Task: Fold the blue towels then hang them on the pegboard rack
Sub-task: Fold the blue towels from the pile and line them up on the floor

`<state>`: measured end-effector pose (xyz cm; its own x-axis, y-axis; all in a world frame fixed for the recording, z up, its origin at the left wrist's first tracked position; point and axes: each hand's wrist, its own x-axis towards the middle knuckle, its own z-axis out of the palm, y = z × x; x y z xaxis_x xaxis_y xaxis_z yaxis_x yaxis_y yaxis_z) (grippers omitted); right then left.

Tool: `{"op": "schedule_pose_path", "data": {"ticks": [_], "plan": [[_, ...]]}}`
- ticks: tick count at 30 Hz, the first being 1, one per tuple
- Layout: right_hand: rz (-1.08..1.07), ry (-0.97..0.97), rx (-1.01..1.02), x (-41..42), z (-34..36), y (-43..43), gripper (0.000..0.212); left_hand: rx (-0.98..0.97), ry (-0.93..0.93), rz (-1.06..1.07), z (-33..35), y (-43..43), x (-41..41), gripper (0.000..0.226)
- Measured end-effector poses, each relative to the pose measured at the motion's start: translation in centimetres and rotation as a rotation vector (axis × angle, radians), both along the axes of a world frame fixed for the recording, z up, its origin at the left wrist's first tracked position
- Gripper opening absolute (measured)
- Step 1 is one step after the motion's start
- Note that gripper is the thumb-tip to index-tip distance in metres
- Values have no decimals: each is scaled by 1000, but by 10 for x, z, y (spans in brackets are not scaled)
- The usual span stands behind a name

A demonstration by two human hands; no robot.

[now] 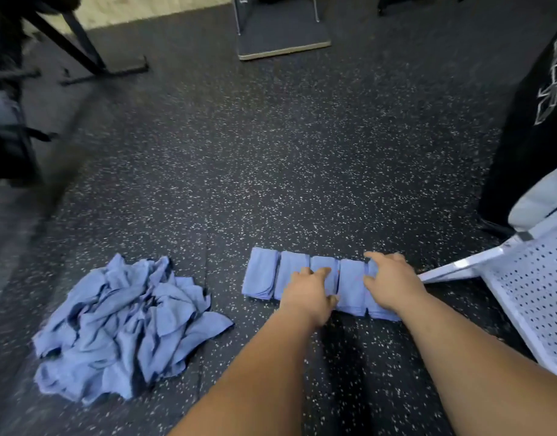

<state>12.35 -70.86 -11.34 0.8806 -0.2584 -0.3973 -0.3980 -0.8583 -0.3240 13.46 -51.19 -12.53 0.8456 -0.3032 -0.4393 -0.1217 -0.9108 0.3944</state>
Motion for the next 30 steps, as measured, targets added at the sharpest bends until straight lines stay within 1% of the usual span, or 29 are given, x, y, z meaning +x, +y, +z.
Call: {"op": "schedule_pose_path", "data": {"ticks": [5, 7, 14, 18, 21, 23, 30], "plan": [[161, 33, 54, -1, 30, 83, 61, 43, -48, 181, 44, 92, -41, 66], [240, 41, 46, -6, 42, 121, 63, 78, -73, 229, 60, 131, -61, 65], [515, 66, 36, -39, 73, 247, 66, 127, -65, 427, 106, 258, -127, 68], [582, 102, 53, -52, 70, 291, 67, 166, -69, 482, 118, 305, -151, 69], [638, 108, 42, -56, 72, 325, 60, 168, -64, 520, 117, 337, -161, 74], [678, 114, 37, -59, 72, 347, 61, 153, -57, 535, 110, 353, -164, 76], [866, 184, -61, -47, 20, 396, 65, 159, -15, 533, 71, 402, -156, 71]]}}
